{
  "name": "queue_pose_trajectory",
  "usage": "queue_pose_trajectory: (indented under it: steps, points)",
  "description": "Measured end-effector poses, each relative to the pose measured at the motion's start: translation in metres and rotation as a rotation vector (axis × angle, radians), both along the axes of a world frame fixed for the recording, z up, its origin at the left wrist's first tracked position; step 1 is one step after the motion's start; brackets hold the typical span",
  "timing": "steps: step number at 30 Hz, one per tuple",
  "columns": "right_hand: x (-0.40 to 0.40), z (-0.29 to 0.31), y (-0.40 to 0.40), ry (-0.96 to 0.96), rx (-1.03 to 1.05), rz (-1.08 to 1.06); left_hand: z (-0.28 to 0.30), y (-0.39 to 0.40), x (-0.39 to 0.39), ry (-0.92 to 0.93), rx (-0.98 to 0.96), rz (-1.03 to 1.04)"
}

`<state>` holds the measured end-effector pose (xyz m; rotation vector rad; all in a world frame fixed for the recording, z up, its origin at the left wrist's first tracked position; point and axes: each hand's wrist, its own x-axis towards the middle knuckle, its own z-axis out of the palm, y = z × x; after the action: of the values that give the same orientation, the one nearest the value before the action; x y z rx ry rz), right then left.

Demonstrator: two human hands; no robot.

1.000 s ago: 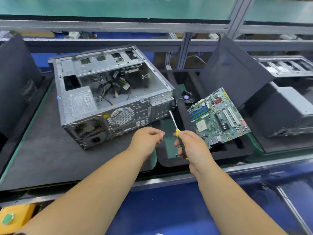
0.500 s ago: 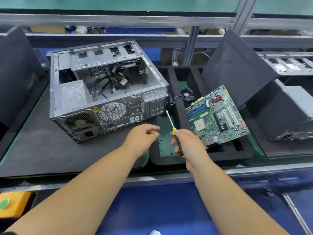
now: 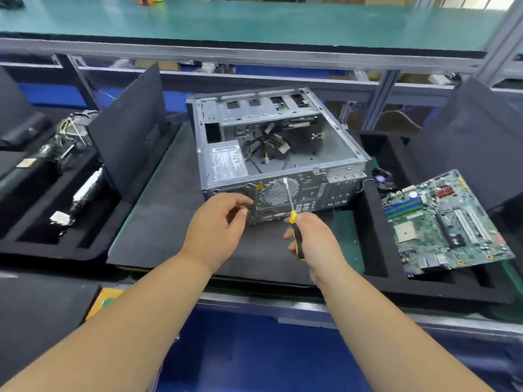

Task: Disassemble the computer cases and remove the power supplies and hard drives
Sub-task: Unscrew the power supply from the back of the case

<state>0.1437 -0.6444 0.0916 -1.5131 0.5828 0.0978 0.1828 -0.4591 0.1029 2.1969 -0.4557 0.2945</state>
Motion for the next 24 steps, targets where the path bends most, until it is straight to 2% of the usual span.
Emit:
queue_pose_trajectory:
  steps: [3,5,7,9,11,13,18,24]
  points:
    - [0.019,0.021,0.02,-0.179,-0.169,0.029,0.008,0.038,0.01,-0.124,-0.05,0.042]
    - [0.036,0.038,0.032,-0.252,-0.399,0.075,0.013,0.061,0.025,-0.141,0.032,0.025]
    - [0.057,0.05,0.04,-0.201,-0.667,0.128,0.017,0.076,0.044,-0.069,0.234,-0.051]
    - [0.075,0.056,0.045,-0.034,-0.853,0.176,0.019,0.084,0.059,0.047,0.426,-0.173]
    - [0.081,0.056,0.048,0.084,-0.874,0.16,0.018,0.088,0.07,0.153,0.54,-0.266]
    - [0.077,0.052,0.053,0.091,-0.875,0.109,0.016,0.093,0.073,0.187,0.562,-0.309]
    - [0.07,0.048,0.068,0.089,-0.917,0.035,0.01,0.098,0.066,0.115,0.51,-0.332]
    - [0.047,0.041,0.065,0.059,-0.998,0.092,0.003,0.1,0.044,0.114,0.466,-0.32]
